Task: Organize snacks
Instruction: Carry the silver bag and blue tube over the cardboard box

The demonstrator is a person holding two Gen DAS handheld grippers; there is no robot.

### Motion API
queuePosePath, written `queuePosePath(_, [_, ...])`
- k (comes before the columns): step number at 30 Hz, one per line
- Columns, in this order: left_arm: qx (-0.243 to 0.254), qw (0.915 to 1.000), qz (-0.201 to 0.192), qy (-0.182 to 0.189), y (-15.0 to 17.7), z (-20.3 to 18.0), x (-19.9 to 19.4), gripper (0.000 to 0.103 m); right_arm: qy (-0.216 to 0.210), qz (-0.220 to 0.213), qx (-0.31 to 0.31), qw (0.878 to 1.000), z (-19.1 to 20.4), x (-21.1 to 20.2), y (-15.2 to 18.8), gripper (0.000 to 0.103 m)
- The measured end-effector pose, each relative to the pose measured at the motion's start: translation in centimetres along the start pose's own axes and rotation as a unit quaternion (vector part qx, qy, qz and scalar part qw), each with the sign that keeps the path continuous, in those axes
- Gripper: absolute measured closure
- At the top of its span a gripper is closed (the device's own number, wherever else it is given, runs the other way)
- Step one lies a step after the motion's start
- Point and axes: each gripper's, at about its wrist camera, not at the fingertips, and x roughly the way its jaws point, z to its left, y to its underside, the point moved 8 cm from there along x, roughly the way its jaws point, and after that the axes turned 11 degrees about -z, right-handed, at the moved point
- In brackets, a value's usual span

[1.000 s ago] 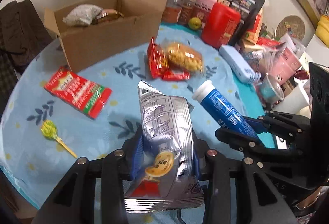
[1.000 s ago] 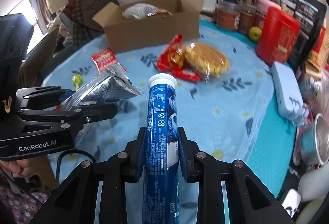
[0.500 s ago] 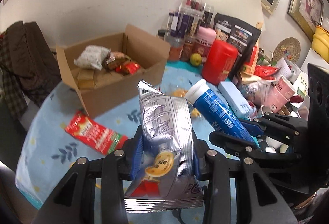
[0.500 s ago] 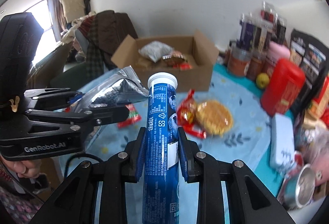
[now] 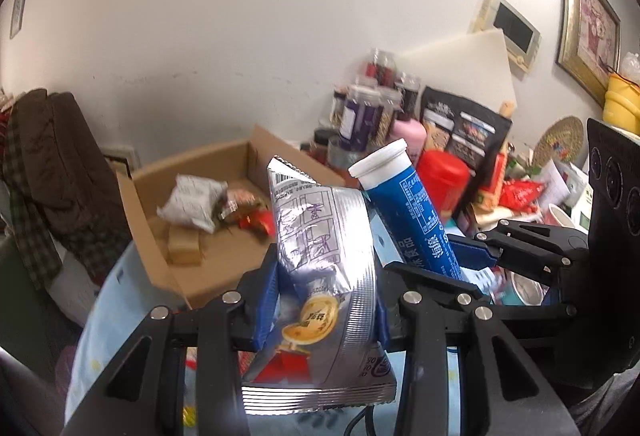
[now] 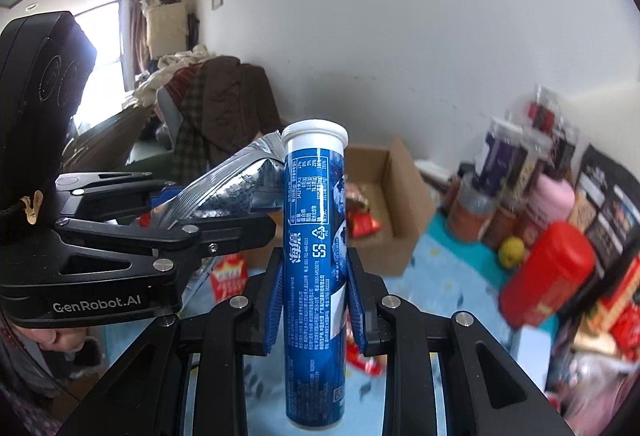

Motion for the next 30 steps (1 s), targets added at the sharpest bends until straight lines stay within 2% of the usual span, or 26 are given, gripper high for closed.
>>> queuePosePath(8, [-0.004, 0.9998, -0.014, -0.011, -3.3, 2.8, 3.0, 0.064, -0.016, -0.027, -0.025, 0.999, -0.8, 3.8, -3.5, 0.075])
queuePosePath(17, [0.014, 0.9993, -0.016, -0.03, -5.9, 6.1, 7.2, 0.064, -0.026, -0.021, -0.016, 0.999, -3.0, 9.4, -5.7, 0.075])
queuePosePath(24, [0.027, 0.9982, -0.012, -0.053, -6.6, 7.9, 10.2, 0.064, -0.022, -0.012, -0.027, 0.999, -4.1, 13.1, -6.2, 0.075])
queuePosePath(30, [0.041, 0.9964, 0.005, -0.073, -6.1, 8.9, 13.0, 0.064, -0.031, 0.002, -0.035, 0.999, -4.8, 15.5, -5.4, 0.075])
